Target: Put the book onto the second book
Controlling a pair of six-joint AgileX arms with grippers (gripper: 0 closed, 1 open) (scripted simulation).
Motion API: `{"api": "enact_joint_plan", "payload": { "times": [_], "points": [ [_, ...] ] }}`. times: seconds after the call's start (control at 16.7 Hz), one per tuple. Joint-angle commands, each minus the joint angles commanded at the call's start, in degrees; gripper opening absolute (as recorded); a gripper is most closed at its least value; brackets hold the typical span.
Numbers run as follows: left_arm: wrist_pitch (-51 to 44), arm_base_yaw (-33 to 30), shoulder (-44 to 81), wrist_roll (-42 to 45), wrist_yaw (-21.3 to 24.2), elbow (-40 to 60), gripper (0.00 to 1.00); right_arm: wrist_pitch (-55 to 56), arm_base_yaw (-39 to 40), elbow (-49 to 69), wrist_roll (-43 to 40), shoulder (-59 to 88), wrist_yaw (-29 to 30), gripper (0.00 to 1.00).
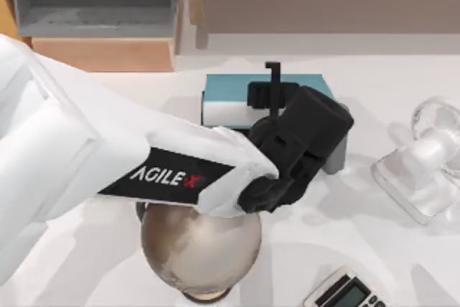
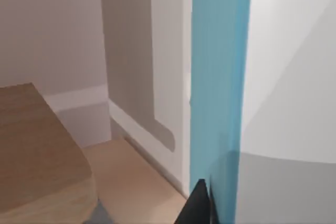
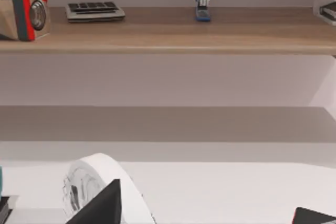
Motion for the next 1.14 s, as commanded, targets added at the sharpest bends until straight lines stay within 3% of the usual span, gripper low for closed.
{"api": "enact_joint_plan", "payload": {
  "times": [0.78, 1.14],
  "points": [
    [0.0, 0.0, 0.0, 0.0, 0.0, 0.0, 0.98, 0.0, 0.0, 0.0, 0.0, 0.0, 0.0, 1.0],
    [0.0, 0.0, 0.0, 0.0, 0.0, 0.0, 1.0, 0.0, 0.0, 0.0, 0.0, 0.0, 0.0, 1.0]
  ]
}}
